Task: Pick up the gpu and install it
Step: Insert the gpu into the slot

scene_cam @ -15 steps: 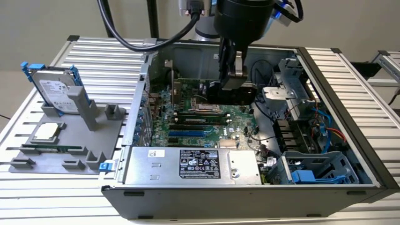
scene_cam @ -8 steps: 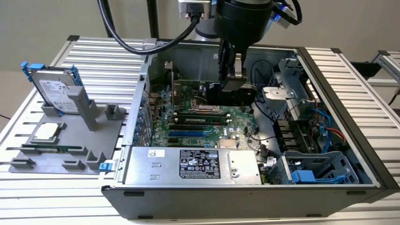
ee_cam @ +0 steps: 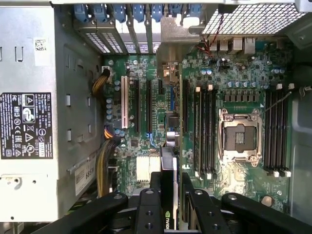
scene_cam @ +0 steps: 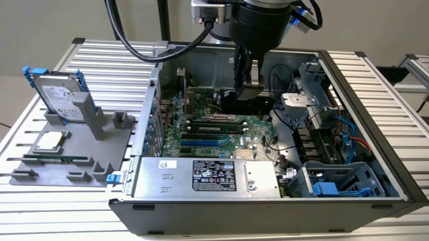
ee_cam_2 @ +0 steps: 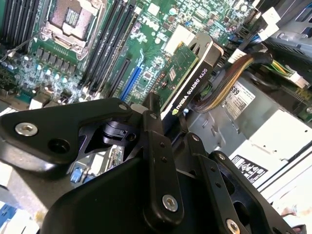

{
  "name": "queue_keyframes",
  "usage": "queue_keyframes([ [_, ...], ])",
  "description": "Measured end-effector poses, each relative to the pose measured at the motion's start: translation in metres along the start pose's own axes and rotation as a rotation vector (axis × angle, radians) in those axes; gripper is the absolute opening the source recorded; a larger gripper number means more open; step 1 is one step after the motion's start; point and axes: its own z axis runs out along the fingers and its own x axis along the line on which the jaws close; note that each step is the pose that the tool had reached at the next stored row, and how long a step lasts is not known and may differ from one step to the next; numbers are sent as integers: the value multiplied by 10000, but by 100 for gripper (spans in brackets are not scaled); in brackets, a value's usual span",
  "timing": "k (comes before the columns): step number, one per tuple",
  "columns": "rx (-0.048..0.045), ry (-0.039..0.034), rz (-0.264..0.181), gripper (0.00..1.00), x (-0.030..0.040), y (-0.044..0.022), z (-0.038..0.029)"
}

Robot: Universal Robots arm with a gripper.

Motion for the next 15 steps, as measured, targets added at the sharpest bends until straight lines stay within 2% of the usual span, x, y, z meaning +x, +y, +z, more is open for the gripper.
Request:
queue_keyframes([
  [15,0,0,0,0,1,-1,64],
])
